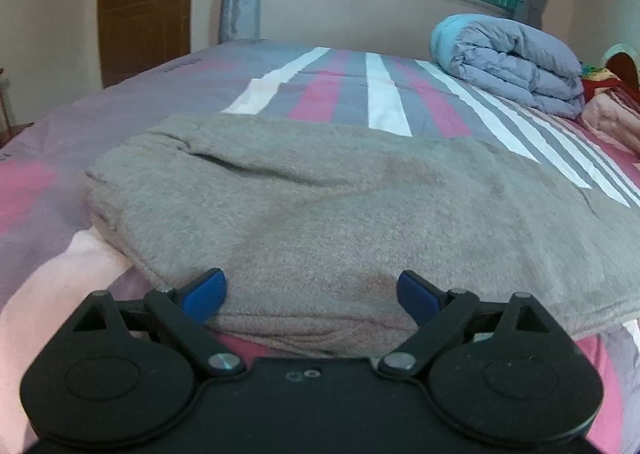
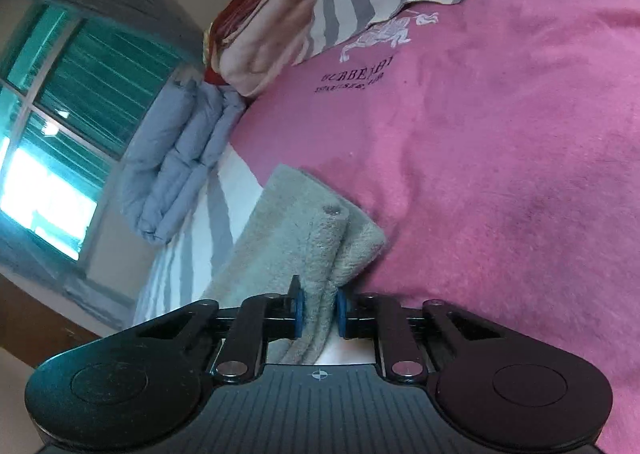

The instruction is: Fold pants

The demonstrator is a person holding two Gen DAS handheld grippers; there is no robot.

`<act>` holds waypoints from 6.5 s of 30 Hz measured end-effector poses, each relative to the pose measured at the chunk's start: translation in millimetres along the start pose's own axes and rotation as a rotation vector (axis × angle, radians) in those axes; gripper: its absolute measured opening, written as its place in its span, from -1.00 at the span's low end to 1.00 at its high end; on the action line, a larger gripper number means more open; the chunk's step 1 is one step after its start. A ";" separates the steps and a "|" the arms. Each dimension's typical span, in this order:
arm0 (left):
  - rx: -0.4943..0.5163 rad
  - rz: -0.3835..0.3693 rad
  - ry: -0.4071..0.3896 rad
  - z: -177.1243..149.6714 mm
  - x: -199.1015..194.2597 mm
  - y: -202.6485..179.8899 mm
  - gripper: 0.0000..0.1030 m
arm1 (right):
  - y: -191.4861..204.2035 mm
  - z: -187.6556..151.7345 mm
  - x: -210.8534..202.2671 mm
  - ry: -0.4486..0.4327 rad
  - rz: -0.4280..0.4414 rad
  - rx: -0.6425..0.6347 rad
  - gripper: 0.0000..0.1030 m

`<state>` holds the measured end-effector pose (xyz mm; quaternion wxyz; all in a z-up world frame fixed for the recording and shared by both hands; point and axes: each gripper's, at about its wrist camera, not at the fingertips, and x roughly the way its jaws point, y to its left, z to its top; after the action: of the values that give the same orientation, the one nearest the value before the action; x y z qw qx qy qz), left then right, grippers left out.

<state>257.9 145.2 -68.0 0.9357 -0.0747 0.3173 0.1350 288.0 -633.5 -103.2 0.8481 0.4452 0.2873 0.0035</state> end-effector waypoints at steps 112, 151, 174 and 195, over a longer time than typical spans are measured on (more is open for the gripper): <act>-0.392 -0.094 -0.060 -9.4 -28.4 91.7 0.83 | 213.2 -213.5 32.0 0.177 0.080 -0.730 -0.81; -0.952 -0.488 -0.257 -27.8 67.4 165.5 -0.11 | 189.5 -202.3 13.9 0.068 -0.120 -0.551 -0.80; -0.502 -0.323 -0.333 59.7 -45.5 92.2 -0.51 | 170.0 -177.8 -4.3 0.016 -0.065 -0.399 -0.80; 0.258 -0.504 -0.215 53.4 -57.1 -246.1 -0.52 | 117.0 -128.9 -31.0 -0.055 -0.029 -0.141 -0.80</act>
<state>318.8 -88.9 22.4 0.9697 -0.0170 0.2026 -0.1356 228.1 -474.0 -56.1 0.8849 0.3798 0.2694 -0.0009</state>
